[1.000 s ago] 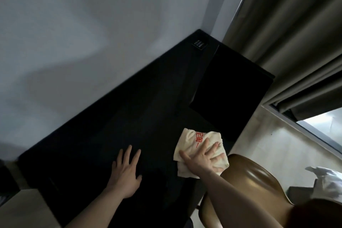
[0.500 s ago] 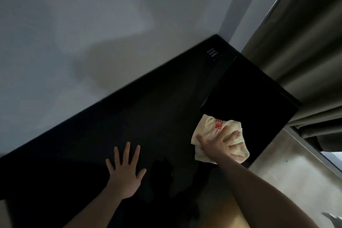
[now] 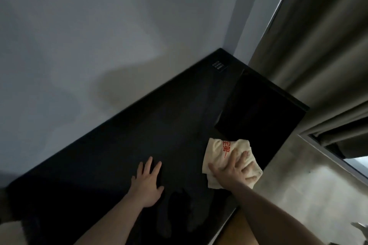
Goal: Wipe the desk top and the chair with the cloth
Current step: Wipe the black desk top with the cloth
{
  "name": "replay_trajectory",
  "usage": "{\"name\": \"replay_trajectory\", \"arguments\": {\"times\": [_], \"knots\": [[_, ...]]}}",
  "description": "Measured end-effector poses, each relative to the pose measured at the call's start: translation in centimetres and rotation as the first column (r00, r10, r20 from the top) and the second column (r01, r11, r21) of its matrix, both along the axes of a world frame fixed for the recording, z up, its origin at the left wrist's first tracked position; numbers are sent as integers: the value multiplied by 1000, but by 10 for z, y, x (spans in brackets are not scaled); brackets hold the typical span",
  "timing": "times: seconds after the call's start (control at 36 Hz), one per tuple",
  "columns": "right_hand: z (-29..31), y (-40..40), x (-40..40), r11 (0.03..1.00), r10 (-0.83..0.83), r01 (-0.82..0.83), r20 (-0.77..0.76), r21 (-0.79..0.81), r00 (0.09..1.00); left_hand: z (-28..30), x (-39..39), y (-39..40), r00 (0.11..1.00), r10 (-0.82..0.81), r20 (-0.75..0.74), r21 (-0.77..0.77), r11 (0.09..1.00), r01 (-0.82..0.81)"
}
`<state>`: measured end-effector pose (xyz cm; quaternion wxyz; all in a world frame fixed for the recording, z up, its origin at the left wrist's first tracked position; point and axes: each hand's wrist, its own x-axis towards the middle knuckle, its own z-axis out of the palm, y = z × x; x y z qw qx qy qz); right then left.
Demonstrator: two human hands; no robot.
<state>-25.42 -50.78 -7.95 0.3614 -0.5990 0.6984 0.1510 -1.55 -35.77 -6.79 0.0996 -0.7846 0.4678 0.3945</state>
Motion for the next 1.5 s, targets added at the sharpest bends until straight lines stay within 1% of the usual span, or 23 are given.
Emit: {"name": "replay_trajectory", "arguments": {"times": [0.17, 0.31, 0.53, 0.61, 0.69, 0.78, 0.94, 1.03, 1.14, 1.28, 1.39, 1.5], "knots": [[1, -22, -8, 999, 6, -7, 8, 42, 1000, 1, -5, -24, 999, -33, -5, -10, 999, 33], [-3, -63, -15, 999, -11, 10, 27, 34, 1000, 3, -2, -65, 999, -32, 6, -29, 999, 33], [-14, -181, -35, 999, -19, 19, 10, -32, 1000, -13, -3, -167, 999, -48, -15, -38, 998, 47], [-13, -214, -40, 999, -15, 15, 9, -50, 1000, -12, -4, -189, 999, -48, -4, -35, 998, 48], [-19, -263, -52, 997, -20, 19, -12, -77, 1000, -22, -11, -228, 998, -56, -13, -37, 998, 56], [-20, -309, -63, 994, -31, 28, -32, -103, 999, -27, -17, -264, 998, -68, -17, 5, 998, 68], [-23, -381, -80, 985, -48, 40, -46, -170, 998, -36, -16, -293, 997, -78, -4, 76, 994, 78], [-23, -404, -83, 982, -55, 45, -49, -181, 997, -37, -15, -299, 997, -75, -2, 96, 993, 75], [-23, -410, -84, 981, -60, 49, -51, -189, 997, -34, -14, -299, 997, -75, 10, 100, 992, 74], [-26, -392, -85, 981, -59, 52, -28, -188, 998, -33, -18, -286, 997, -69, 28, 32, 997, 68], [-24, -353, -77, 978, -74, 66, -34, -196, 997, -33, -25, -259, 997, -62, 48, 0, 998, 62], [-19, -301, -66, 972, -67, 62, -16, -226, 998, -30, -25, -209, 998, -42, 57, -8, 999, 42]]}}
